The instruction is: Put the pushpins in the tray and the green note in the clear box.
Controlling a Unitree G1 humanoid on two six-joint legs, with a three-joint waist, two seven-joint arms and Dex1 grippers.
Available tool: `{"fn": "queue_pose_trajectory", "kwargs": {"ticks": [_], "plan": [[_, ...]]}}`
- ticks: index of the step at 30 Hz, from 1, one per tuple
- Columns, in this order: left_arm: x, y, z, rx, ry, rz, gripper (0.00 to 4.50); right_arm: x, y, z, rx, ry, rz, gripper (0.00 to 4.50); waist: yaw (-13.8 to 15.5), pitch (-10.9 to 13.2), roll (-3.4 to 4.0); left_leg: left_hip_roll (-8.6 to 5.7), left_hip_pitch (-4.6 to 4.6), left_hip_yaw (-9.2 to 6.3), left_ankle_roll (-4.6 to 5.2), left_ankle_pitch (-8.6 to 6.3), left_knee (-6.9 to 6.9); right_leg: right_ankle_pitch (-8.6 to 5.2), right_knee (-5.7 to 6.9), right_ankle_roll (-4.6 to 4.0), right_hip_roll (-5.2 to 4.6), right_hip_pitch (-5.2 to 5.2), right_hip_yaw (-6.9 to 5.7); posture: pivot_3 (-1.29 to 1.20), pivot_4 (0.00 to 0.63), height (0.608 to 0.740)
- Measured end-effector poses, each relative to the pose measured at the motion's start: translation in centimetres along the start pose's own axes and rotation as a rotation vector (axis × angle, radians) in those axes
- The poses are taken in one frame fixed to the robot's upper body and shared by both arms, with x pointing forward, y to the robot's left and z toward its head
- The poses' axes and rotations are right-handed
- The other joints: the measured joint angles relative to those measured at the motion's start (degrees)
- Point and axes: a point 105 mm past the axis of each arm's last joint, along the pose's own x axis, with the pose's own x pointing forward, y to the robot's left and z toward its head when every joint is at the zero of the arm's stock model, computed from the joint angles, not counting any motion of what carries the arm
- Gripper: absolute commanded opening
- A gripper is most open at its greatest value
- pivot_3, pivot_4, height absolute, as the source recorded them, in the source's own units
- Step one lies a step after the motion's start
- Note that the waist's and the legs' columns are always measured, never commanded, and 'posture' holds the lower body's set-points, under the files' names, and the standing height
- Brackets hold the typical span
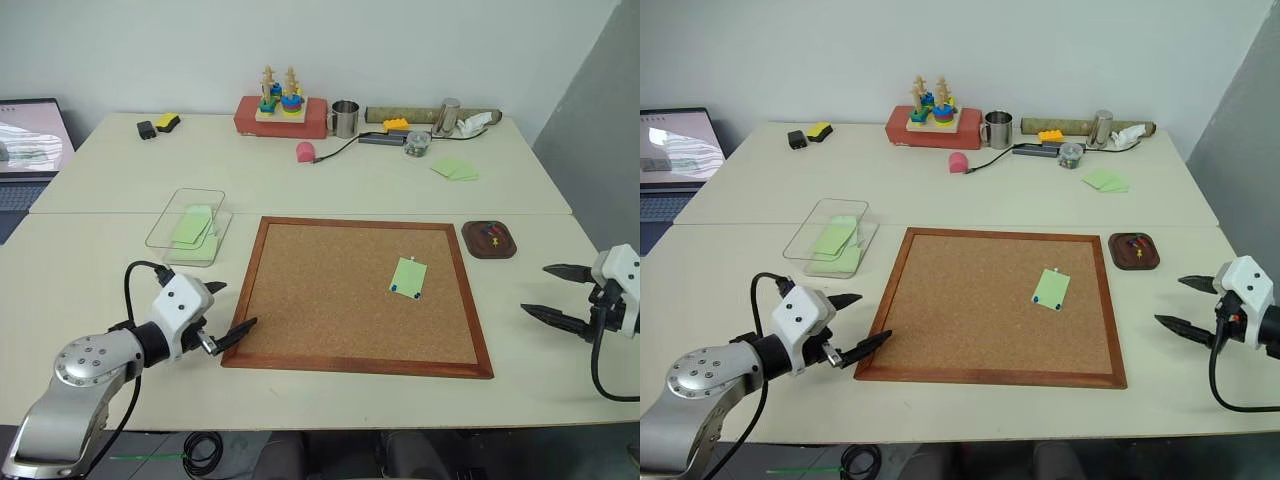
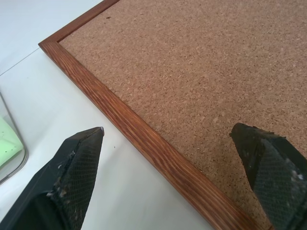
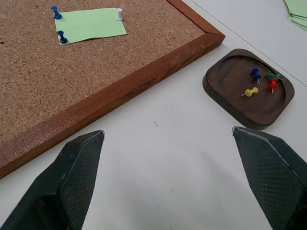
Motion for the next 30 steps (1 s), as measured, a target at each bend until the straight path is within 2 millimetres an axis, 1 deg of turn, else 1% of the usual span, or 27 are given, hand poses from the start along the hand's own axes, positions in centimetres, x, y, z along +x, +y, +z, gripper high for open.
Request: {"fn": "queue_pose_trajectory", "kwargs": {"ticks": [7,13,21,27,30], "plan": [[-0.04,-0.18,0.58,-0.006,-0.016,-0.013,4.50,0.01,-0.02,0.11,-0.004,-0.003,0.002,4.48,0.0,0.0,0.00,0.00,0.00,0.00,0.00,0.00,0.00,0.00,0.00,0.00,0.00,0.00,0.00,0.00,0.150,0.740],[-0.09,-0.11,0.27,-0.022,0.016,-0.014,4.50,0.02,-0.04,0.11,-0.004,-0.003,0.000,4.48,0.0,0.0,0.00,0.00,0.00,0.00,0.00,0.00,0.00,0.00,0.00,0.00,0.00,0.00,0.00,0.00,0.150,0.740],[-0.15,0.20,0.47,-0.019,0.021,-0.009,4.50,0.00,-0.27,0.17,-0.025,-0.002,-0.023,4.48,0.0,0.0,0.00,0.00,0.00,0.00,0.00,0.00,0.00,0.00,0.00,0.00,0.00,0.00,0.00,0.00,0.150,0.740],[-0.60,-0.20,-0.23,-0.039,0.045,-0.024,4.50,0.07,-0.29,0.19,-0.044,-0.006,-0.033,4.48,0.0,0.0,0.00,0.00,0.00,0.00,0.00,0.00,0.00,0.00,0.01,0.00,0.00,0.00,-0.01,0.00,0.150,0.740],[-0.76,-0.28,-0.20,-0.056,0.043,-0.029,4.50,0.09,-0.32,0.09,-0.052,0.001,-0.039,4.48,0.0,0.0,0.00,0.00,0.00,-0.01,0.00,0.00,0.01,0.00,0.01,0.00,0.00,0.00,0.00,0.00,0.150,0.740]]}}
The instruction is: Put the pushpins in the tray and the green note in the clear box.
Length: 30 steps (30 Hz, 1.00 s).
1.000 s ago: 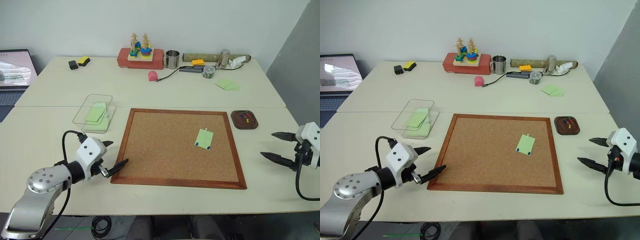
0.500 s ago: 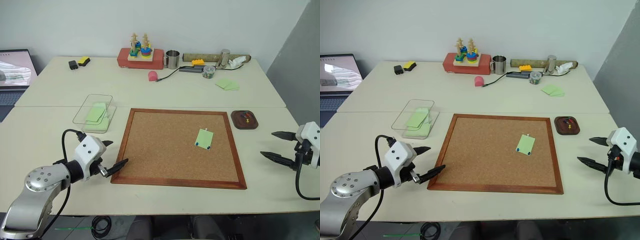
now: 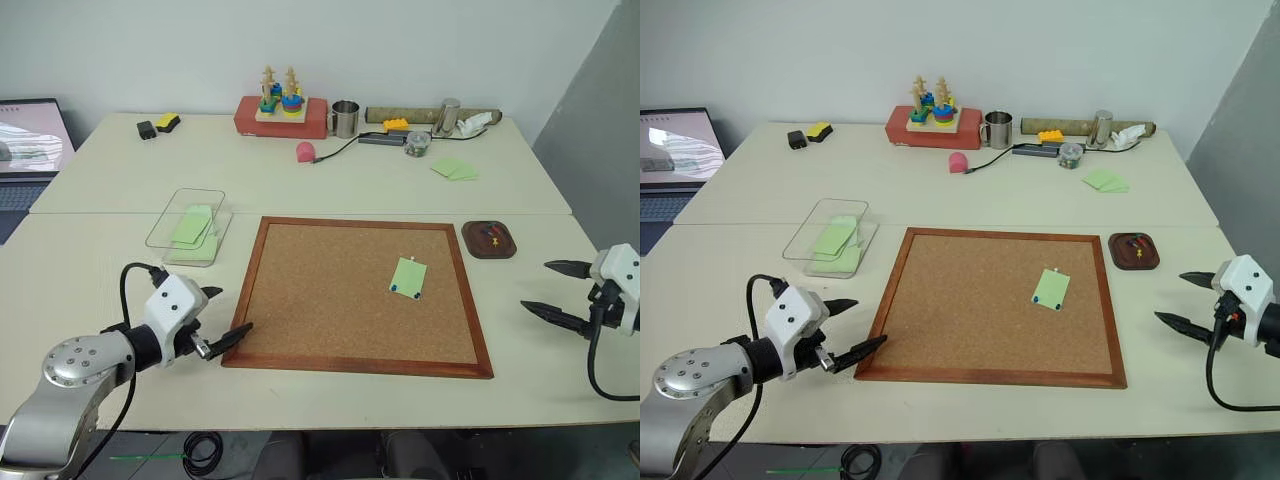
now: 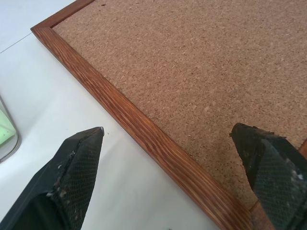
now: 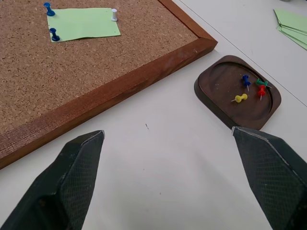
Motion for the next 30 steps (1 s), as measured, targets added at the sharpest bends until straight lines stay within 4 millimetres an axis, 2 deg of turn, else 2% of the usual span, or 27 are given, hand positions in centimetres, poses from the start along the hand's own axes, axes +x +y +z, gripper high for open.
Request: {"fn": "queue_pose_trajectory", "kwargs": {"ticks": [16,23,24,27,30], "plan": [[0.2,0.0,1.1,0.009,-0.036,-0.009,4.50,0.1,0.0,-0.2,-0.011,-0.003,-0.026,4.48,0.0,0.0,0.00,0.00,0.00,0.00,0.00,0.00,0.00,0.01,0.00,-0.02,0.00,0.00,0.00,0.00,0.150,0.740],[1.6,-0.5,3.2,0.045,-0.104,-0.075,3.37,0.0,0.6,0.0,-0.022,-0.004,-0.016,4.50,0.0,0.0,0.00,-0.01,0.00,0.00,0.00,0.00,0.01,0.01,0.01,0.00,0.01,0.01,0.00,0.00,0.150,0.740],[2.0,-0.8,3.8,0.059,-0.121,-0.094,3.09,0.1,0.7,0.2,-0.027,-0.007,-0.016,4.50,0.0,0.0,0.00,-0.02,0.00,0.00,0.00,0.00,0.02,0.02,0.02,0.00,0.01,0.01,0.00,0.00,0.150,0.740],[3.2,-1.5,5.0,0.085,-0.157,-0.142,2.60,0.0,1.0,0.3,-0.026,-0.013,-0.018,4.50,0.1,0.0,0.00,-0.02,-0.01,-0.02,0.00,0.00,0.02,0.03,0.01,-0.01,0.01,0.02,-0.01,0.00,0.150,0.740],[4.7,-2.2,5.3,0.089,-0.169,-0.191,1.85,0.0,1.6,0.3,-0.010,-0.023,-0.021,4.50,0.1,0.0,0.01,-0.03,-0.01,-0.03,0.00,0.00,0.01,0.04,0.02,-0.03,0.01,0.02,-0.01,0.00,0.150,0.740]]}}
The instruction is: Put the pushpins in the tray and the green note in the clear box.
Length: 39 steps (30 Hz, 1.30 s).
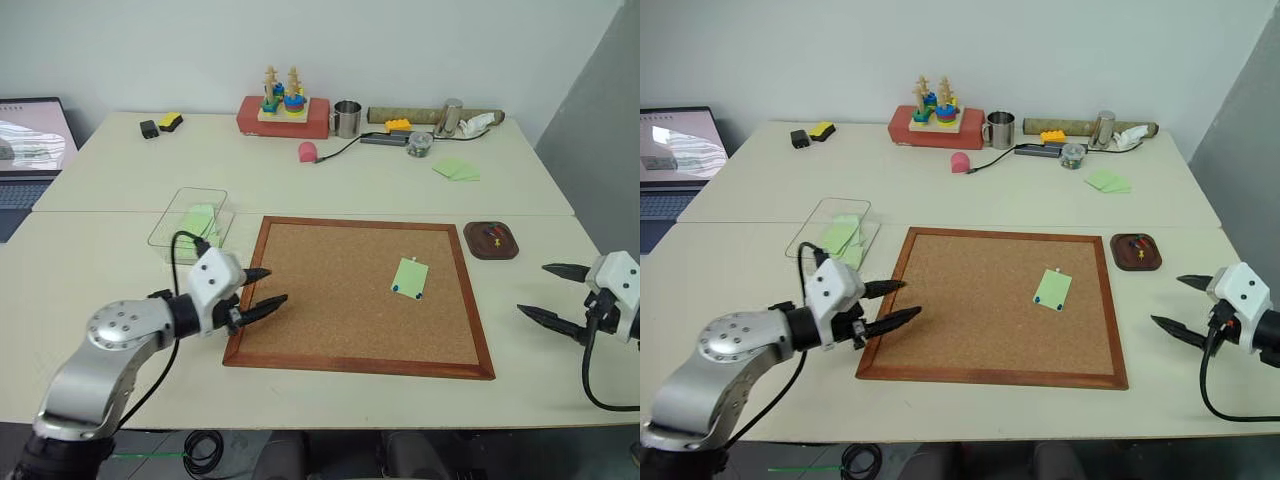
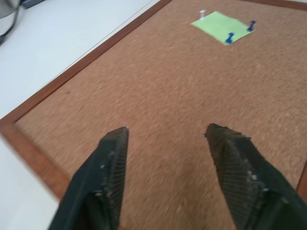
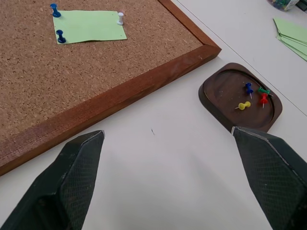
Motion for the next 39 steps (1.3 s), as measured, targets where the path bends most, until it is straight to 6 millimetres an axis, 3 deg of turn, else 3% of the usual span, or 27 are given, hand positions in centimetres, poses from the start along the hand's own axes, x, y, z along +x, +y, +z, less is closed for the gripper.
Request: {"fn": "queue_pose_trajectory", "kwargs": {"ticks": [6,10,16,22,26,32,39], "plan": [[3.0,-0.1,0.1,0.014,-0.039,-0.043,0.79,0.2,0.7,0.5,0.018,-0.021,0.005,4.50,0.0,0.0,0.00,-0.02,0.01,0.00,0.00,0.00,0.03,0.01,0.01,0.06,0.01,0.01,0.00,0.00,0.150,0.740],[5.3,-1.4,0.2,0.004,-0.074,-0.103,0.06,0.6,1.1,1.3,0.034,-0.061,-0.001,4.50,0.0,0.0,0.00,-0.02,-0.02,0.00,0.00,0.00,0.03,0.05,-0.01,0.00,0.01,0.02,0.01,0.00,0.150,0.740],[7.9,-2.9,0.6,-0.010,-0.114,-0.165,0.03,1.4,1.6,2.6,0.078,-0.124,-0.003,4.50,0.0,0.0,-0.01,-0.03,-0.02,-0.03,0.00,0.00,0.05,0.07,0.01,0.00,0.01,0.03,0.00,0.00,0.150,0.740],[10.0,-3.0,-0.1,-0.070,-0.136,-0.153,0.03,3.0,2.2,4.1,0.108,-0.188,0.019,4.50,-0.1,0.0,-0.01,-0.04,-0.02,-0.03,0.00,0.01,0.06,0.09,0.00,0.02,0.01,0.03,0.01,0.00,0.150,0.740],[10.9,-3.2,-0.5,-0.062,-0.140,-0.161,0.03,4.8,2.9,5.5,0.097,-0.235,0.069,4.50,-0.1,0.0,0.00,-0.04,-0.01,-0.04,0.00,0.01,0.06,0.11,0.01,-0.02,0.01,0.03,0.00,0.00,0.150,0.740],[11.4,-3.4,-1.5,-0.077,-0.133,-0.166,0.03,9.0,1.7,7.1,0.109,-0.241,0.073,4.50,-0.1,0.0,0.04,-0.04,0.00,-0.05,0.00,0.01,0.07,0.18,0.03,-0.11,0.02,0.02,-0.02,0.00,0.150,0.740],[11.4,-3.5,-1.5,-0.064,-0.138,-0.156,0.03,13.8,1.8,5.6,0.165,-0.101,0.133,4.50,0.0,0.0,0.05,-0.06,-0.02,-0.11,0.00,0.01,0.07,0.20,0.03,-0.15,-0.02,0.01,-0.08,0.00,0.150,0.740]]}}
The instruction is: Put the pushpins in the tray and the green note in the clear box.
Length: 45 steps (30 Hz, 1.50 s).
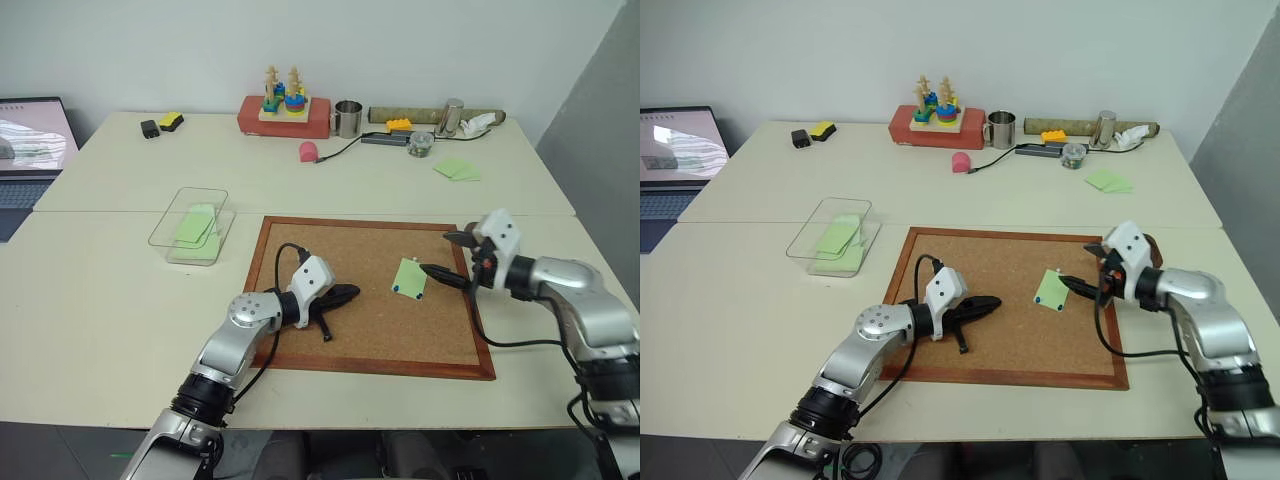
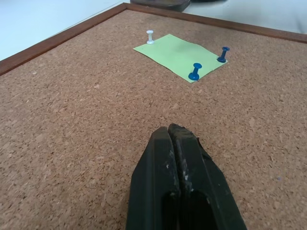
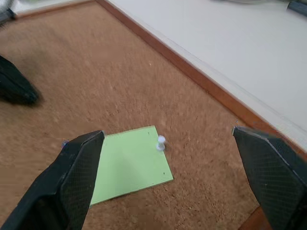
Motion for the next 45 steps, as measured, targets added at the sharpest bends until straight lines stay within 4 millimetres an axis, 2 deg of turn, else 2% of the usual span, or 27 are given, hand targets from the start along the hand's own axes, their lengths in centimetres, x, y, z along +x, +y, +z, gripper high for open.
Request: {"fn": "queue_pose_trajectory", "kwargs": {"ticks": [10,19,22,41,45], "plan": [[-0.2,0.0,-0.1,0.004,0.004,0.029,0.03,1.6,-0.4,-1.8,0.040,0.036,0.041,4.50,-0.1,0.0,0.01,0.01,0.02,0.00,0.00,0.00,-0.01,0.00,0.03,0.00,0.01,0.00,0.00,0.00,0.150,0.740],[-0.3,0.0,-0.1,0.004,0.011,0.048,0.03,2.5,-0.3,-1.4,0.034,-0.012,0.064,4.50,-0.1,0.0,0.02,0.02,0.02,0.01,0.00,0.00,-0.02,0.00,0.03,0.00,0.01,0.00,0.00,0.00,0.150,0.740],[-0.4,0.0,-0.2,0.004,0.013,0.050,0.00,2.8,-0.5,-1.7,0.037,-0.006,0.060,4.00,-0.2,0.0,0.02,0.02,0.04,0.01,0.00,0.00,-0.02,0.00,0.04,0.00,0.01,0.00,0.00,0.00,0.150,0.740],[-0.4,0.1,-0.2,0.005,0.019,0.065,0.00,3.2,0.0,-1.3,0.004,-0.028,0.098,0.11,-0.2,0.0,0.02,0.02,0.03,0.01,0.00,0.00,-0.03,0.00,0.04,0.00,0.01,0.00,0.00,0.00,0.150,0.740],[-0.4,0.1,-0.1,0.005,0.019,0.068,0.00,3.2,0.1,-1.3,0.002,-0.027,0.105,0.03,-0.2,0.0,0.02,0.02,0.03,0.01,0.00,0.00,-0.02,0.00,0.04,-0.01,0.01,0.00,0.00,0.00,0.150,0.740]]}}
